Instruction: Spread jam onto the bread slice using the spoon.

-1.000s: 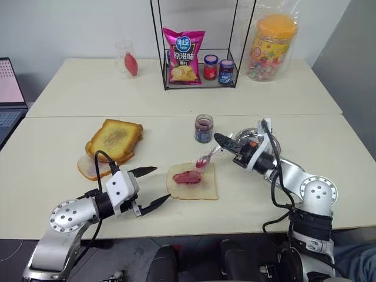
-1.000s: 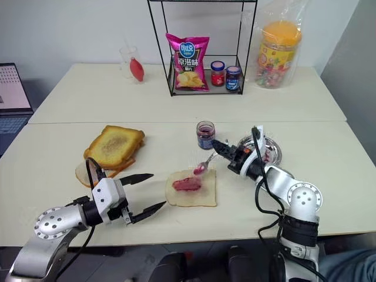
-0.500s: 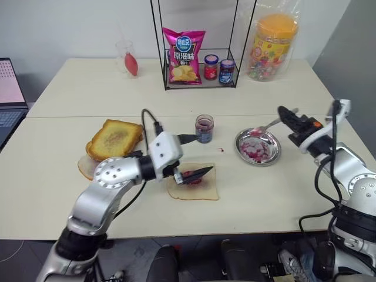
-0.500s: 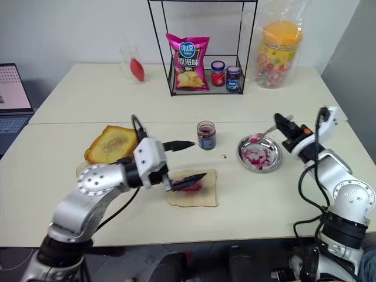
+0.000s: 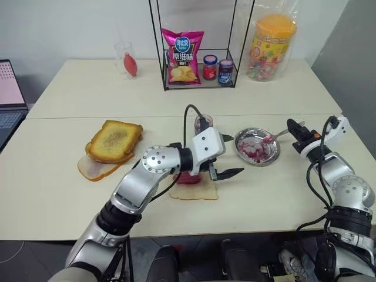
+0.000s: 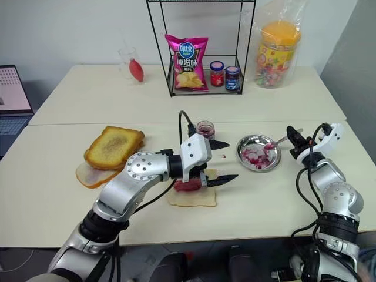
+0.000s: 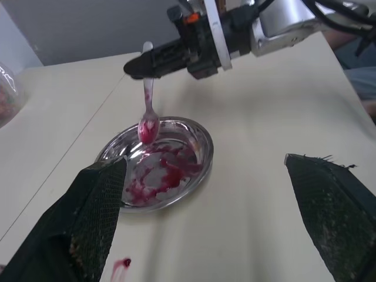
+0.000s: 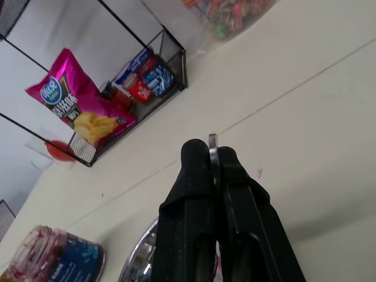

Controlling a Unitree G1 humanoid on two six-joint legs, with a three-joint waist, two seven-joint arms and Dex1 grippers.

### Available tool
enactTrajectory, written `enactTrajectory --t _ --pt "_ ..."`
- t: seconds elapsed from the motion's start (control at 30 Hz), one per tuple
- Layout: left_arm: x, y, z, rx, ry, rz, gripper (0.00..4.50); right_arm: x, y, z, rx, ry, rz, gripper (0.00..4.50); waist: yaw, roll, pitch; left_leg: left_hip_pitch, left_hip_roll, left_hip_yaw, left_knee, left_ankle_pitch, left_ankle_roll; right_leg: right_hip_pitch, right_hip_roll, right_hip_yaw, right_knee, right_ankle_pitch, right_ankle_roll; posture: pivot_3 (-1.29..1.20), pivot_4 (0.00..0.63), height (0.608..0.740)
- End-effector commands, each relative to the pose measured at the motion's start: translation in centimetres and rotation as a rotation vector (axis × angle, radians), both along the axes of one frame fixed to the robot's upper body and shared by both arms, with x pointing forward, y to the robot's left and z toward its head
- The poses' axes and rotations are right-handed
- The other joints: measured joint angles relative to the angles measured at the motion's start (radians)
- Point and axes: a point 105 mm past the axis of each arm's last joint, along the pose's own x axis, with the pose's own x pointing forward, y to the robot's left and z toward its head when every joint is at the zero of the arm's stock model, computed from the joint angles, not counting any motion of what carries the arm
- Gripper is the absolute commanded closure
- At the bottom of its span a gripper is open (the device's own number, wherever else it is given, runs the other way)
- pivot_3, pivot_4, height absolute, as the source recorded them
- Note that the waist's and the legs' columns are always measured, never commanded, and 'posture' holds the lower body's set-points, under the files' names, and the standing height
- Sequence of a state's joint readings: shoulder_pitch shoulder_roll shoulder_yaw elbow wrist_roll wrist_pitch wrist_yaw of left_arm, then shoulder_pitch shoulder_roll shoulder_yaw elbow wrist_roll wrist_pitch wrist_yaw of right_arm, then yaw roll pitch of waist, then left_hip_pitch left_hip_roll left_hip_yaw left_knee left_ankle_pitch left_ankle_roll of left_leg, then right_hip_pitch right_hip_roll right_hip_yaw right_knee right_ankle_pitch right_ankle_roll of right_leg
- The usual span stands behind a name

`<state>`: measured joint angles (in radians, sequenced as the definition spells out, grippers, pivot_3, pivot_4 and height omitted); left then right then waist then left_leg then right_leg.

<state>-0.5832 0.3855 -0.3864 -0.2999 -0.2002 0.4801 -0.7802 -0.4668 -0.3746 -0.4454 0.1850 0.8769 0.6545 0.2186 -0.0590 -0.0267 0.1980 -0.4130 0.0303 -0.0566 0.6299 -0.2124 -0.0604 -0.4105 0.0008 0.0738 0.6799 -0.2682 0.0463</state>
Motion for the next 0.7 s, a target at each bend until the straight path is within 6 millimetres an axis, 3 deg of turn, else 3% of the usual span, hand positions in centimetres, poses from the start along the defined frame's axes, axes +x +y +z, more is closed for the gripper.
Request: enactTrajectory --t 0.03,0.1,0.13,0.2,0.57,0.6,0.7 --pt "-0.1 -0.3 0.8 -0.007 -0.041 -0.005 0.00 0.4 -0.1 0.9 -0.022 -0.052 0.000 4.45 0.001 0.000 0.000 0.000 0.000 0.000 0.000 0.000 0.000 0.000 0.000 0.000 0.000 0.000 0.000 0.00 0.150 0.740" --pt "0.0 -0.4 0.7 -0.008 -0.042 -0.004 0.00 0.4 -0.3 0.4 -0.027 -0.039 -0.005 4.45 0.002 0.000 0.000 0.000 0.000 0.000 0.000 0.000 0.000 0.000 0.000 0.000 0.000 0.000 0.000 0.00 0.150 0.740" --pt "0.0 -0.5 0.8 -0.009 -0.042 -0.005 0.00 0.4 -0.4 0.3 -0.030 -0.036 -0.006 4.11 0.002 0.000 0.000 0.000 0.000 0.000 0.000 0.000 0.000 0.000 0.000 0.000 0.000 0.000 0.000 0.00 0.150 0.740" --pt "0.0 -0.6 0.8 -0.011 -0.042 -0.005 0.00 0.4 -0.5 0.2 -0.033 -0.038 -0.005 3.93 0.002 0.000 0.000 0.000 0.000 0.000 0.000 0.000 0.000 0.000 0.000 0.000 0.000 0.000 0.000 0.00 0.150 0.740" --pt "0.1 -1.3 1.1 -0.029 -0.034 -0.017 0.00 -0.4 -0.2 -0.1 -0.166 -0.052 0.015 1.24 0.002 0.000 0.000 0.000 0.000 0.000 0.000 0.000 0.000 0.000 -0.001 0.000 0.000 0.000 0.000 0.00 0.150 0.740" --pt "0.1 -1.3 1.1 -0.031 -0.034 -0.017 0.00 -0.5 -0.2 -0.2 -0.179 -0.050 0.020 1.18 0.002 0.000 0.000 0.000 0.000 0.000 0.000 0.000 0.000 0.000 -0.001 0.000 0.000 0.000 0.000 0.00 0.150 0.740" --pt "0.1 -1.4 1.2 -0.035 -0.036 -0.018 0.00 -0.6 -0.1 -0.5 -0.247 -0.059 0.015 0.47 0.002 0.000 0.000 0.000 0.000 0.000 0.000 0.000 0.000 0.000 -0.001 0.000 0.000 0.000 0.000 0.00 0.150 0.740"
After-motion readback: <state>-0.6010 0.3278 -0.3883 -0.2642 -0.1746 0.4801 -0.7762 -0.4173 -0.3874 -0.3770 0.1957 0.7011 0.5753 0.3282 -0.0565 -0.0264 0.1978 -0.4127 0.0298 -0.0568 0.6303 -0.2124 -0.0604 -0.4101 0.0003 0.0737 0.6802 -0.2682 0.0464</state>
